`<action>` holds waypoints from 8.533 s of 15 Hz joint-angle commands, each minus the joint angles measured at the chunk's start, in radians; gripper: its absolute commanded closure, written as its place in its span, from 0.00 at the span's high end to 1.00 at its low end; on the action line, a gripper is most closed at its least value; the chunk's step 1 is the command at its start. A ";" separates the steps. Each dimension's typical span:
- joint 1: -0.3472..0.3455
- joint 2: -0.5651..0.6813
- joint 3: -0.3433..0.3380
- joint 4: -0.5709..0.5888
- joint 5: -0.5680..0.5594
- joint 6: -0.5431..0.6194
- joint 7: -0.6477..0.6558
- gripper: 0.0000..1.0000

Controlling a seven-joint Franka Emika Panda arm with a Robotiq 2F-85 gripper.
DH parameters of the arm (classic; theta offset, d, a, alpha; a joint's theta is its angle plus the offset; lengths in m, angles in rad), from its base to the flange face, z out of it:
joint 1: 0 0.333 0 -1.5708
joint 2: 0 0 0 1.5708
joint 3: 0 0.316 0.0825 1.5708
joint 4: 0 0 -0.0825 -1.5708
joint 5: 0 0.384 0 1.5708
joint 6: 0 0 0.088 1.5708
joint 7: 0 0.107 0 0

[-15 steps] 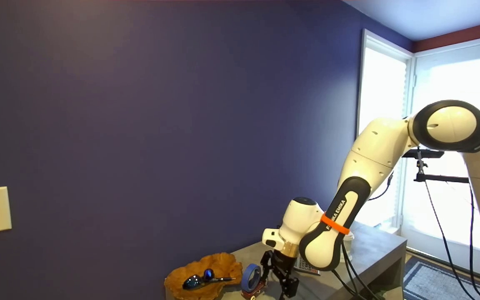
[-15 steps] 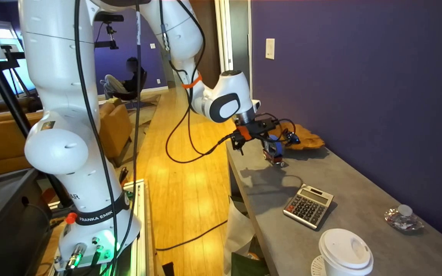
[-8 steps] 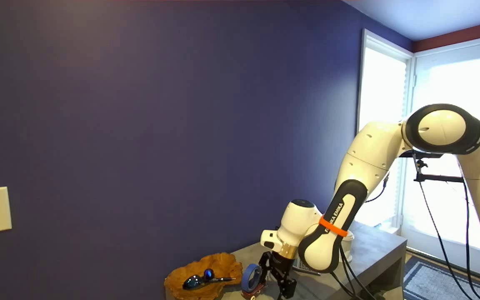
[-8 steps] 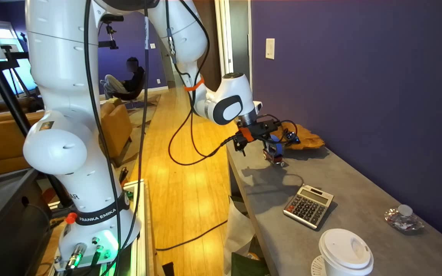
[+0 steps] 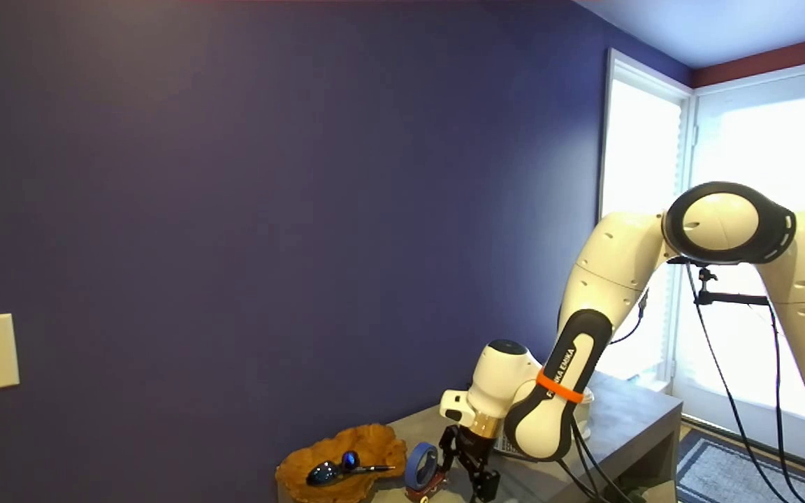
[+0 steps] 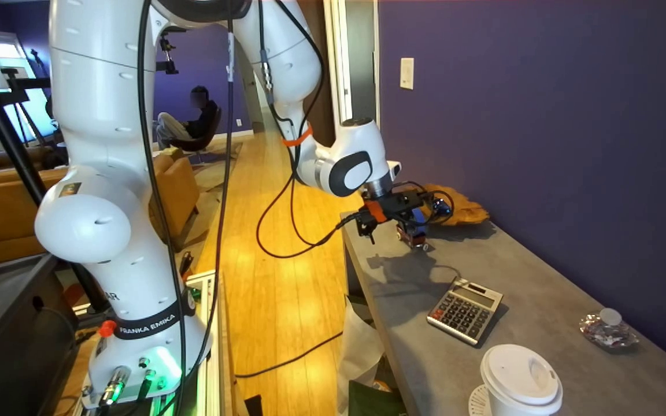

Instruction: Move the toy car to the right

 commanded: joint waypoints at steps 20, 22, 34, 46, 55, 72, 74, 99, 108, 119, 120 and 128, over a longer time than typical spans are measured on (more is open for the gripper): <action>0.020 0.139 -0.068 0.138 -0.186 0.083 0.080 0.29; 0.019 0.135 -0.070 0.137 -0.195 0.079 0.078 0.19; 0.010 0.105 -0.077 0.125 -0.229 0.063 0.069 0.01; -0.224 0.132 0.130 0.094 -0.196 0.156 -0.026 0.01; -0.466 0.140 0.278 0.024 -0.225 0.283 -0.082 0.01; -0.961 0.034 0.607 0.110 -0.120 -0.017 0.015 0.01; -0.964 0.001 0.605 0.125 -0.101 -0.055 0.046 0.01; -0.964 -0.005 0.442 0.224 -0.077 -0.144 0.228 0.01; -0.708 0.039 0.076 0.379 0.023 -0.173 0.359 0.01; -0.624 0.236 -0.093 0.583 0.138 -0.189 0.417 0.01; -0.621 0.251 -0.106 0.595 0.134 -0.192 0.430 0.01; -0.619 0.330 -0.174 0.654 0.112 -0.201 0.521 0.01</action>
